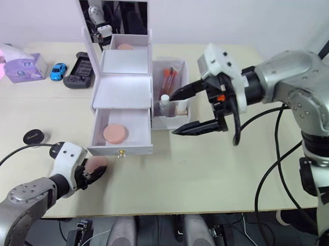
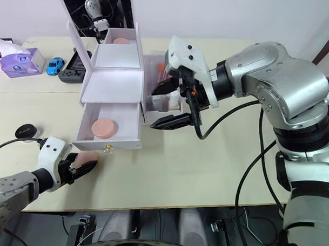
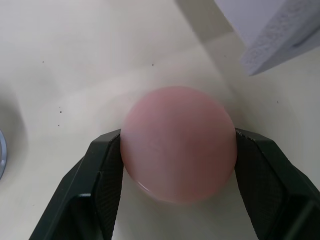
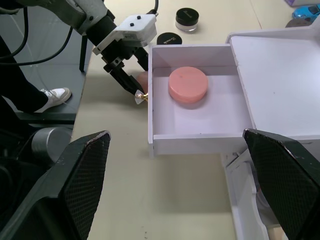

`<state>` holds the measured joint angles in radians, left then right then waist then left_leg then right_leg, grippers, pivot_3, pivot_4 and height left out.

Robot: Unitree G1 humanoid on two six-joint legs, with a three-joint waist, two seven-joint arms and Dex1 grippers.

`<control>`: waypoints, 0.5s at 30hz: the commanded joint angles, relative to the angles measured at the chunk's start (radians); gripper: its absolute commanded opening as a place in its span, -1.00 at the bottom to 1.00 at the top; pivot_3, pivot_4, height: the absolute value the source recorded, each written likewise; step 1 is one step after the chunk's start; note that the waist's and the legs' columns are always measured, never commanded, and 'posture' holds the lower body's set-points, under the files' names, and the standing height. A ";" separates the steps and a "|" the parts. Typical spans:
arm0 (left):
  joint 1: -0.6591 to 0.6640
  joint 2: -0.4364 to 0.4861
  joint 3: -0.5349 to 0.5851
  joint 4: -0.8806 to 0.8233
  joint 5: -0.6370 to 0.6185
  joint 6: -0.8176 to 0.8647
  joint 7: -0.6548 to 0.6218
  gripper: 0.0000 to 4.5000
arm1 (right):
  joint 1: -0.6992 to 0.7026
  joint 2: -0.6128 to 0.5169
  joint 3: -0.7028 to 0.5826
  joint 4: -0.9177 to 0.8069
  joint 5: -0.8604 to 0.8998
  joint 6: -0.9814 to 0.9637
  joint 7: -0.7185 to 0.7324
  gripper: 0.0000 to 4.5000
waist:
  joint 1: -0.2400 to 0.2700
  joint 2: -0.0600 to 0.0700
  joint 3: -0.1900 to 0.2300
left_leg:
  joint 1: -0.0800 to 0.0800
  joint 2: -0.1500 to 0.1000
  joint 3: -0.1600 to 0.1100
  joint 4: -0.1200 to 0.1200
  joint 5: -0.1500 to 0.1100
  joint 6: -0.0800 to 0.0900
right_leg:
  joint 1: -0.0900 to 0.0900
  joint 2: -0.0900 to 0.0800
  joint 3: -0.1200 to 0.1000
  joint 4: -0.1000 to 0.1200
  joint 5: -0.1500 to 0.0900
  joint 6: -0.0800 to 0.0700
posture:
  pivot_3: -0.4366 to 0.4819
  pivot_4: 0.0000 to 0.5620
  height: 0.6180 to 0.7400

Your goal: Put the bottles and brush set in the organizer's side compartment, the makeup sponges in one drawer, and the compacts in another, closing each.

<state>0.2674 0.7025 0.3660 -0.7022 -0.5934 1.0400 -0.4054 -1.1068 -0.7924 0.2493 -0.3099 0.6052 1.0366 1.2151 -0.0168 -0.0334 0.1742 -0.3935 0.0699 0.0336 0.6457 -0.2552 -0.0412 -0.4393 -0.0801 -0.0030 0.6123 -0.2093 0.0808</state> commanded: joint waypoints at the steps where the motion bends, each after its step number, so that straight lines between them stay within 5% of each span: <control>1: -0.060 0.062 0.164 0.050 -0.024 -0.025 -0.053 0.18 | -0.021 -0.009 -0.021 0.000 -0.011 -0.028 -0.003 1.00 | 0.000 0.000 0.000 | 0.000 0.000 -0.001 0.000 0.000 0.000 | 0.000 0.000 0.000 0.000 0.000 0.000 | -0.05 -0.47 0.83; 8: -0.292 0.192 0.315 0.180 -0.113 -0.001 -0.122 0.18 | -0.017 -0.005 -0.019 0.015 -0.011 -0.052 0.020 1.00 | 0.001 -0.001 0.000 | -0.001 -0.001 -0.002 0.000 0.000 0.000 | -0.001 -0.001 -0.001 -0.001 0.000 0.000 | -0.05 -0.47 0.83; 15: -0.578 0.400 0.220 0.306 -0.165 -0.053 -0.282 0.18 | -0.006 -0.006 -0.033 0.014 -0.005 -0.059 0.013 1.00 | 0.001 -0.001 0.001 | -0.006 -0.002 -0.002 0.000 0.000 0.000 | -0.004 0.000 -0.001 -0.001 0.000 0.000 | -0.05 -0.47 0.83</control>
<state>-0.2747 1.0733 0.6096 -0.3893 -0.7174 1.0143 -0.6313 -1.1036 -0.7940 0.2488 -0.2790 0.5936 0.9870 1.2312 -0.0153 -0.0344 0.1749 -0.3997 0.0682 0.0312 0.6452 -0.2551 -0.0411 -0.4427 -0.0802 -0.0038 0.6117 -0.2095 0.0813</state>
